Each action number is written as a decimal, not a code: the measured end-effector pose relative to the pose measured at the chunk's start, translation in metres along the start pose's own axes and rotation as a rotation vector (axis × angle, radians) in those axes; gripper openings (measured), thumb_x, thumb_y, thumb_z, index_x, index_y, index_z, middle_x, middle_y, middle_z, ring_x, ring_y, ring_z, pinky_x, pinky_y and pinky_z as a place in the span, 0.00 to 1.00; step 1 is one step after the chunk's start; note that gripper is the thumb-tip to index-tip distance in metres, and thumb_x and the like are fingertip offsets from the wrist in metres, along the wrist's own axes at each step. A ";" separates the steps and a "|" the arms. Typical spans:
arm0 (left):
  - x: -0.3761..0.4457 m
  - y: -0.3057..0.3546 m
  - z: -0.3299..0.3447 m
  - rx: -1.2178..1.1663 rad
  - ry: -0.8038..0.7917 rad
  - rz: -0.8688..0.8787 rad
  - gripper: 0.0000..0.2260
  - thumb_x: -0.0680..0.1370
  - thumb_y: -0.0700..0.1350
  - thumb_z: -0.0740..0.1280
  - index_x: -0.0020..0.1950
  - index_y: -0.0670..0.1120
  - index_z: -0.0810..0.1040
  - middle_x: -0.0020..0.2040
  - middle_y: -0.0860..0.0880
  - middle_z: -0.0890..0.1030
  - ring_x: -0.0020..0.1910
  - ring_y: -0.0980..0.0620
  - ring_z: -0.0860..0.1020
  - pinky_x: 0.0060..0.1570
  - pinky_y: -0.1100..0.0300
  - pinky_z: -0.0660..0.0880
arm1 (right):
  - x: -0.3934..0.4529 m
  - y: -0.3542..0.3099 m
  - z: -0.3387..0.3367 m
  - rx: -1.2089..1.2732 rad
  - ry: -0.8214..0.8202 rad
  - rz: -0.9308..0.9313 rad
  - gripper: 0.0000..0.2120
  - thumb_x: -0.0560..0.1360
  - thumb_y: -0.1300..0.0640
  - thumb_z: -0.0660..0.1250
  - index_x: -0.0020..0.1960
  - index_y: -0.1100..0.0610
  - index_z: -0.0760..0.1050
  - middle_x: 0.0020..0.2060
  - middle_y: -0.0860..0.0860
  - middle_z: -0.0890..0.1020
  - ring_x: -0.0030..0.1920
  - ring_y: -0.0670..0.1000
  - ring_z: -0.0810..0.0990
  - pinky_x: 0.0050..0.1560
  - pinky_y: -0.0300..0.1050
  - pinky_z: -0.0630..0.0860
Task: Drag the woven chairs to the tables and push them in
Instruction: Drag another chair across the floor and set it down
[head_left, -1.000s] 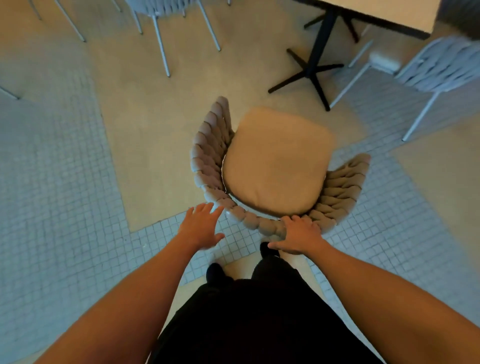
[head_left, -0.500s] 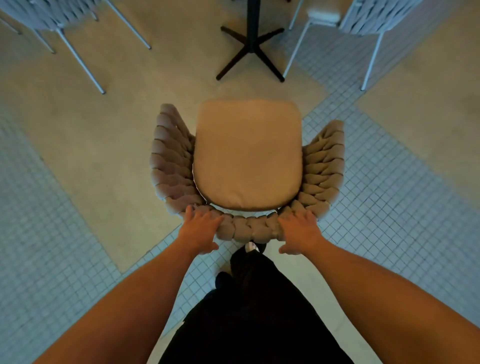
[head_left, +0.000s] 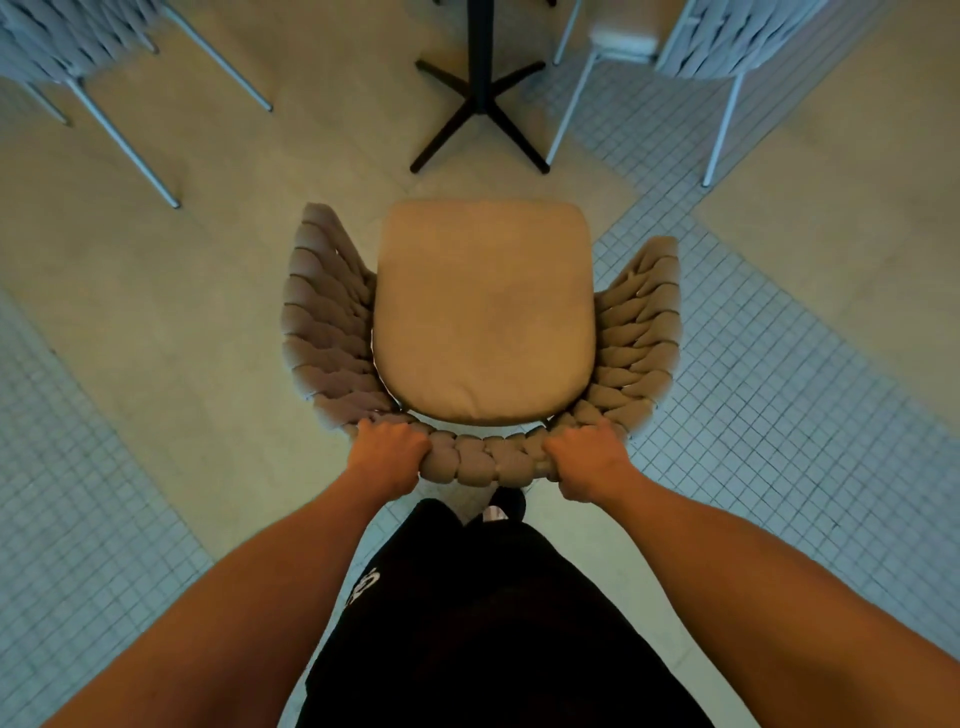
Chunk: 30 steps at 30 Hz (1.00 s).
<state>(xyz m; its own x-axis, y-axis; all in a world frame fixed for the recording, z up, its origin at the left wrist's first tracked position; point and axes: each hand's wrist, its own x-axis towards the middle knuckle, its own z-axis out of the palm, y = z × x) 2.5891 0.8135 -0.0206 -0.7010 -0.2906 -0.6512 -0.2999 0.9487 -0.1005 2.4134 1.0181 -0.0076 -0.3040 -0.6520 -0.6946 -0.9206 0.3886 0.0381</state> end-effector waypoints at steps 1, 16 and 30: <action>0.006 -0.004 -0.004 -0.004 0.009 0.000 0.10 0.76 0.46 0.66 0.56 0.53 0.79 0.54 0.49 0.80 0.54 0.45 0.78 0.55 0.47 0.71 | 0.005 0.004 -0.006 0.008 0.000 0.003 0.12 0.76 0.52 0.71 0.58 0.49 0.76 0.55 0.50 0.81 0.57 0.54 0.81 0.61 0.52 0.70; 0.115 -0.063 -0.087 -0.030 0.085 0.032 0.16 0.76 0.48 0.64 0.62 0.62 0.77 0.55 0.55 0.80 0.55 0.47 0.78 0.46 0.49 0.63 | 0.093 0.069 -0.095 0.040 0.018 0.009 0.10 0.77 0.52 0.69 0.58 0.48 0.77 0.51 0.49 0.80 0.52 0.54 0.80 0.52 0.51 0.66; 0.231 -0.129 -0.166 -0.047 0.101 0.017 0.17 0.75 0.47 0.65 0.62 0.60 0.78 0.55 0.55 0.81 0.55 0.47 0.79 0.47 0.49 0.63 | 0.203 0.130 -0.189 0.026 0.032 0.060 0.13 0.76 0.52 0.71 0.60 0.46 0.76 0.53 0.48 0.80 0.57 0.53 0.78 0.65 0.56 0.68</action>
<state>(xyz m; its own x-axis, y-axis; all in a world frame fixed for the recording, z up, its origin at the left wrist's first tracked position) 2.3586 0.6031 -0.0326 -0.7673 -0.2880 -0.5729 -0.3158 0.9473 -0.0532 2.1860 0.8129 -0.0076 -0.3669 -0.6471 -0.6683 -0.8937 0.4446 0.0602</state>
